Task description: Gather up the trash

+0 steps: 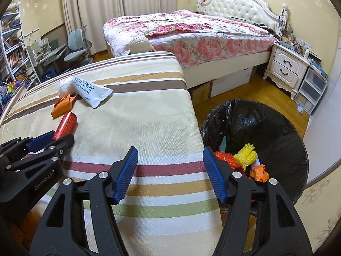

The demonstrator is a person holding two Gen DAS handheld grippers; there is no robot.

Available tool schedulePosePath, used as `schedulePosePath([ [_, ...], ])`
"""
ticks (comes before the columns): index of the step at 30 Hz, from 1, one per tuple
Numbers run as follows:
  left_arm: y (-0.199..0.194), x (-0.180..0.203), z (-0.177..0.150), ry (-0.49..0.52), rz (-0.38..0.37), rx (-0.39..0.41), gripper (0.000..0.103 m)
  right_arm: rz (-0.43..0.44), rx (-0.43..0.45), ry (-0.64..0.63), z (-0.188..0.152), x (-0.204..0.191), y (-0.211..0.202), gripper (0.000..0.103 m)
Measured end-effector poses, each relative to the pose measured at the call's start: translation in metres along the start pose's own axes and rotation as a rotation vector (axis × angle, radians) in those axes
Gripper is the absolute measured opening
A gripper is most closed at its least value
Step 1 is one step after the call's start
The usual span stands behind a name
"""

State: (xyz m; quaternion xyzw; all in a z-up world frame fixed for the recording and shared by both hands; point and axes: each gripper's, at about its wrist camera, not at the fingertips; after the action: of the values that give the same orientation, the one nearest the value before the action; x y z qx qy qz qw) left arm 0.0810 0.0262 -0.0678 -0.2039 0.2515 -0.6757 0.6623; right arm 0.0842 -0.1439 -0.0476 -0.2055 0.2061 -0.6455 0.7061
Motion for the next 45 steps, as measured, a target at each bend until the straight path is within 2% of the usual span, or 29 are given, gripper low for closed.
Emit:
schedulePosePath([
  [8, -0.008, -0.025, -0.005, -0.036, -0.025, 0.005, 0.025, 0.001, -0.006, 0.002, -0.002, -0.001, 0.003, 0.062],
  [18, -0.014, -0.063, -0.012, -0.068, 0.013, 0.005, 0.025, 0.028, -0.017, -0.028, 0.000, -0.011, 0.005, 0.062],
  [31, -0.015, -0.122, -0.018, -0.120, 0.068, -0.006, 0.025, 0.099, -0.055, -0.163, 0.013, -0.078, 0.032, 0.064],
  [45, 0.011, -0.165, -0.001, -0.128, 0.108, -0.015, 0.025, 0.123, -0.065, -0.206, 0.049, -0.120, 0.084, 0.070],
])
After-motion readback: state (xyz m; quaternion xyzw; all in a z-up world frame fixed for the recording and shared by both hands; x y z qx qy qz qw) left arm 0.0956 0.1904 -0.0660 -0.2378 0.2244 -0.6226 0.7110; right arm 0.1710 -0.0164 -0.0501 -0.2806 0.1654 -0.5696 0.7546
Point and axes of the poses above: each gripper's, at about its wrist camera, not at the fingertips, and y roughly the way its jaws point, x to its right, z to its top, and after that the axes turned 13 degrees about x, right-handed
